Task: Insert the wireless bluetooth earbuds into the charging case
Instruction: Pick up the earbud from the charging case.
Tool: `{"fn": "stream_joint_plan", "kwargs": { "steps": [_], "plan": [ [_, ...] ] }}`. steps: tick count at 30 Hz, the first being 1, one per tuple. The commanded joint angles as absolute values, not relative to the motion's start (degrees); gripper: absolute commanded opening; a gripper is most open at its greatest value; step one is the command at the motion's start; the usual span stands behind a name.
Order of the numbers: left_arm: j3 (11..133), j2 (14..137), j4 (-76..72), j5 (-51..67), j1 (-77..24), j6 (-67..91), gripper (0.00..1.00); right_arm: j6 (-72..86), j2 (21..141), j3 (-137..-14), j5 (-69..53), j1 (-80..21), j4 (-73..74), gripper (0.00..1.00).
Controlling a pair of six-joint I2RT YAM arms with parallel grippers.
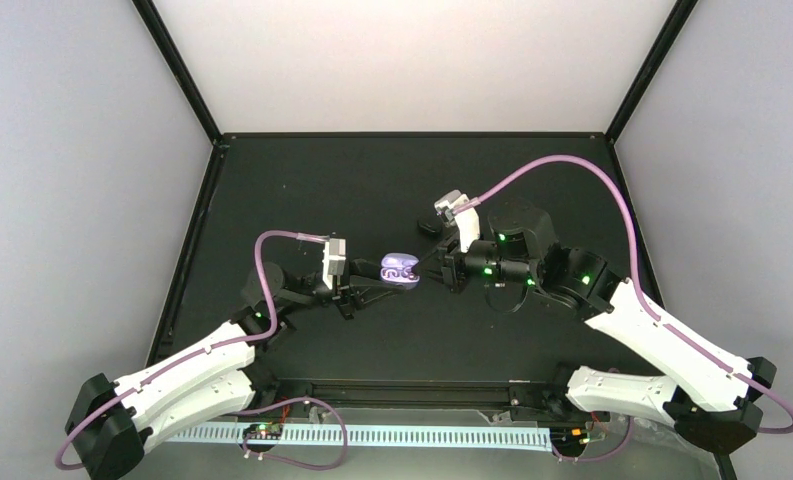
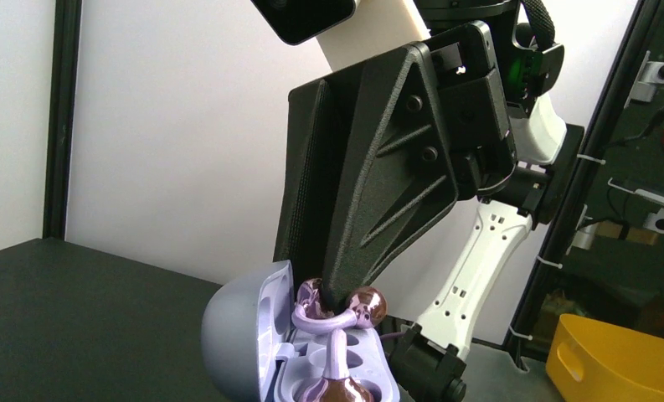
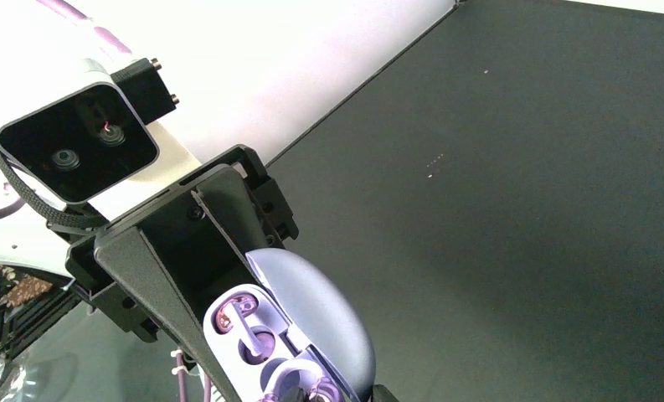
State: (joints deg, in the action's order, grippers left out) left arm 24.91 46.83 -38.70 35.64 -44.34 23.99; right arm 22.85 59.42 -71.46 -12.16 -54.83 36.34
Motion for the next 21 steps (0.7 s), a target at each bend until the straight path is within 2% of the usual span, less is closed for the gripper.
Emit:
{"fn": "stream_joint_plan", "kwargs": {
  "steps": [1, 21],
  "plan": [
    [25.8, 46.0, -38.8, 34.3, -44.6, 22.8, 0.02, 22.8, 59.5, -72.4, -13.9, -54.6, 36.3, 0.19],
    [26.4, 45.4, -38.3, 28.4, -44.6, 21.1, 0.01, 25.0, 55.4, -71.5, -11.1, -54.5, 31.9, 0.05]
  ]
}}
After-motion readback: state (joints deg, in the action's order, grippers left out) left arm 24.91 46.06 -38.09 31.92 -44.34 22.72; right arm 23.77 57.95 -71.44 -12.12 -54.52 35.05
